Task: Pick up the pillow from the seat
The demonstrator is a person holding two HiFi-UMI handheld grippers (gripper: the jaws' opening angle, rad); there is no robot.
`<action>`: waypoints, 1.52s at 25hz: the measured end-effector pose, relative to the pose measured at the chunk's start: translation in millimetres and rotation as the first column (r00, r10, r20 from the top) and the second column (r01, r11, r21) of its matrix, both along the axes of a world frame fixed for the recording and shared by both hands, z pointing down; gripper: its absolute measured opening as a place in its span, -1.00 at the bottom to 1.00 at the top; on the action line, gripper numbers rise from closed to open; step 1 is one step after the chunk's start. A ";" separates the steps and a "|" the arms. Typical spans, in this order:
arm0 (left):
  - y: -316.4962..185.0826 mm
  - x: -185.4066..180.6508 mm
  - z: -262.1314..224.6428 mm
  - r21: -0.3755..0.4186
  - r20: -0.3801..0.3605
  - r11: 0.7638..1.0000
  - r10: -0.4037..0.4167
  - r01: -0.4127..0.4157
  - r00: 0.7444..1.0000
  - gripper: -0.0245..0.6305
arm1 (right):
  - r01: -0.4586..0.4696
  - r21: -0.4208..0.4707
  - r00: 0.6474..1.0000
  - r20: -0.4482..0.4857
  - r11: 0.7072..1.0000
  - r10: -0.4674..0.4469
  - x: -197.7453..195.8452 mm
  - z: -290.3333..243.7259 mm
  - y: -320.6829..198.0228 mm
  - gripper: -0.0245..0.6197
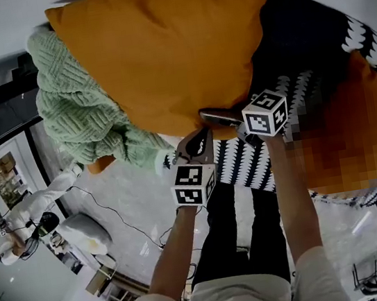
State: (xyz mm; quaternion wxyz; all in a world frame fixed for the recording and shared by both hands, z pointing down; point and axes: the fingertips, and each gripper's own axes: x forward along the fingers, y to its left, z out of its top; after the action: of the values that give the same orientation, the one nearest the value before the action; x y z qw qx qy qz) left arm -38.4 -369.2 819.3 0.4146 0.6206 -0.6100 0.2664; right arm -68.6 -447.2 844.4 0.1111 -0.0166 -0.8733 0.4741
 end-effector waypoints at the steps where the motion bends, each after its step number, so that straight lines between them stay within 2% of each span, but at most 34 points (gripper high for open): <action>1: 1.3 0.9 -0.8 0.000 0.000 1.000 0.001 -0.001 1.000 -0.90 | -0.002 0.000 1.000 -0.007 1.000 0.002 -0.3 -1.5 1.1 0.65; 9: 7.2 4.5 -8.8 0.024 -0.010 1.000 0.011 -0.010 1.000 -0.90 | -0.037 0.012 0.997 -0.069 0.999 0.038 0.5 -8.9 8.6 0.23; 14: 8.6 -1.5 -17.7 0.050 -0.020 0.999 0.017 -0.016 1.000 -0.90 | -0.066 0.032 0.992 -0.109 0.997 0.069 -1.0 -15.9 11.1 0.04; 19: 14.3 -10.6 -26.4 0.064 0.000 0.996 0.058 -0.058 0.998 -0.90 | -0.093 0.054 0.981 -0.168 0.994 0.101 -3.3 -20.6 15.6 -0.04; 27: 29.1 -38.5 -54.0 0.083 0.017 0.995 0.048 -0.049 0.999 -0.90 | -0.144 0.070 0.959 -0.238 0.987 0.157 -6.8 -42.0 31.5 -0.10; 31: 33.6 -47.2 -65.2 0.086 0.061 0.992 0.085 -0.090 0.995 -0.90 | -0.168 0.087 0.949 -0.257 0.982 0.185 -10.6 -55.0 39.0 -0.13; 38: 35.4 -55.5 -79.1 0.103 0.059 0.989 0.104 -0.110 0.993 -0.90 | -0.233 0.114 0.914 -0.312 0.966 0.258 -18.3 -77.3 60.3 -0.18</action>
State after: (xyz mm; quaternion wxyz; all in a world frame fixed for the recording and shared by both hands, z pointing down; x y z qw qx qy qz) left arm -93.9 -333.8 740.2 0.3499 0.6663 -0.5997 0.2720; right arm -86.9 -386.9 767.2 0.1932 0.1755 -0.8552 0.4478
